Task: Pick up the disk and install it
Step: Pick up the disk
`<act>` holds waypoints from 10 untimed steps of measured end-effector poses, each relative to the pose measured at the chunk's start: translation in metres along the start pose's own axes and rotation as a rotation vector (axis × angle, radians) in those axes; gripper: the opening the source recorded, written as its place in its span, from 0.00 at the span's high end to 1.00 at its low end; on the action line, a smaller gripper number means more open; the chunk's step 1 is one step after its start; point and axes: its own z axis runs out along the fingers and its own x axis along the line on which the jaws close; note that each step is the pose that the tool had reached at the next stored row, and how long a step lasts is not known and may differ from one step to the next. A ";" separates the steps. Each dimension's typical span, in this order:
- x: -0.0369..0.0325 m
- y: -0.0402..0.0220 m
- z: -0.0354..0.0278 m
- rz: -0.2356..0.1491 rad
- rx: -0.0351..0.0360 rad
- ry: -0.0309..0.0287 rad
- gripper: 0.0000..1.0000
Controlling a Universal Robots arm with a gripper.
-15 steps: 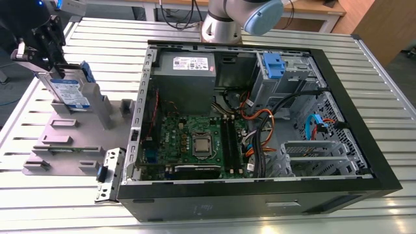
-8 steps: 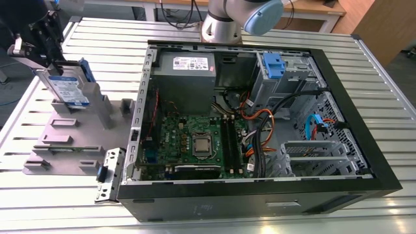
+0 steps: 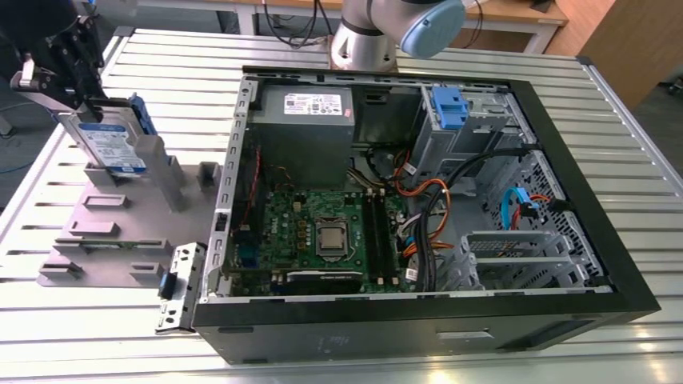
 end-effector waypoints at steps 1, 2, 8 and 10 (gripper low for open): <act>0.0000 0.0000 0.0000 0.000 0.0000 0.0000 0.65; 0.0000 0.0000 -0.0001 0.000 -0.0001 0.0001 0.65; 0.0000 0.0000 -0.0003 0.000 -0.0001 0.0001 0.65; -0.0001 0.0000 -0.0026 0.000 -0.0005 0.0003 0.65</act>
